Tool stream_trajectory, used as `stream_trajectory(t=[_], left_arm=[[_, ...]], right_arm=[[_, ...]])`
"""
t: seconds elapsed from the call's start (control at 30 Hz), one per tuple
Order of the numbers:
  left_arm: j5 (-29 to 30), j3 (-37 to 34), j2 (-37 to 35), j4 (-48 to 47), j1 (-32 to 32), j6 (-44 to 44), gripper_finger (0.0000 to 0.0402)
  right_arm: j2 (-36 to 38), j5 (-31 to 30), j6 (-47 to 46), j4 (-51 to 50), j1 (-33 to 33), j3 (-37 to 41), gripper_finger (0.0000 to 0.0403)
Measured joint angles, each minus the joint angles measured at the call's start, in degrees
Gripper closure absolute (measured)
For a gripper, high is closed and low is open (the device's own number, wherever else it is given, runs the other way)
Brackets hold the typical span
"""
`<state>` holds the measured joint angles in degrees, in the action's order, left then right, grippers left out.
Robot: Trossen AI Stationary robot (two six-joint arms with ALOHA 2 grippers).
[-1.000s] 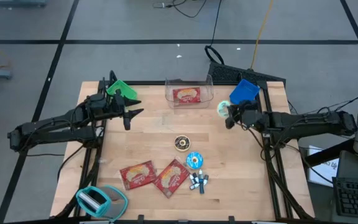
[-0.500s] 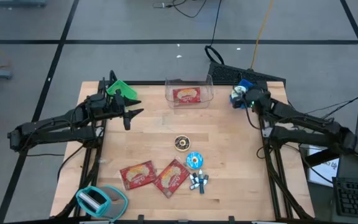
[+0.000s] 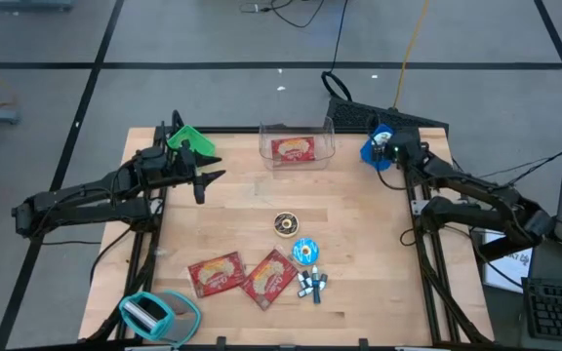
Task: Pick & Place Food Item
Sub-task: Put the mint green donut into the blue bin
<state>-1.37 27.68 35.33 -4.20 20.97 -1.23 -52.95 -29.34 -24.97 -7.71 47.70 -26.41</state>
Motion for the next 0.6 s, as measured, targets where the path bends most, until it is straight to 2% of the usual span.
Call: stream_trajectory(t=[0.6], left_arm=[[0.0, 0.0, 0.0, 0.0, 0.0, 0.0, 0.0215]], right_arm=[[0.1, 1.0, -2.4, 18.6, -0.5, 13.2, 0.0377]])
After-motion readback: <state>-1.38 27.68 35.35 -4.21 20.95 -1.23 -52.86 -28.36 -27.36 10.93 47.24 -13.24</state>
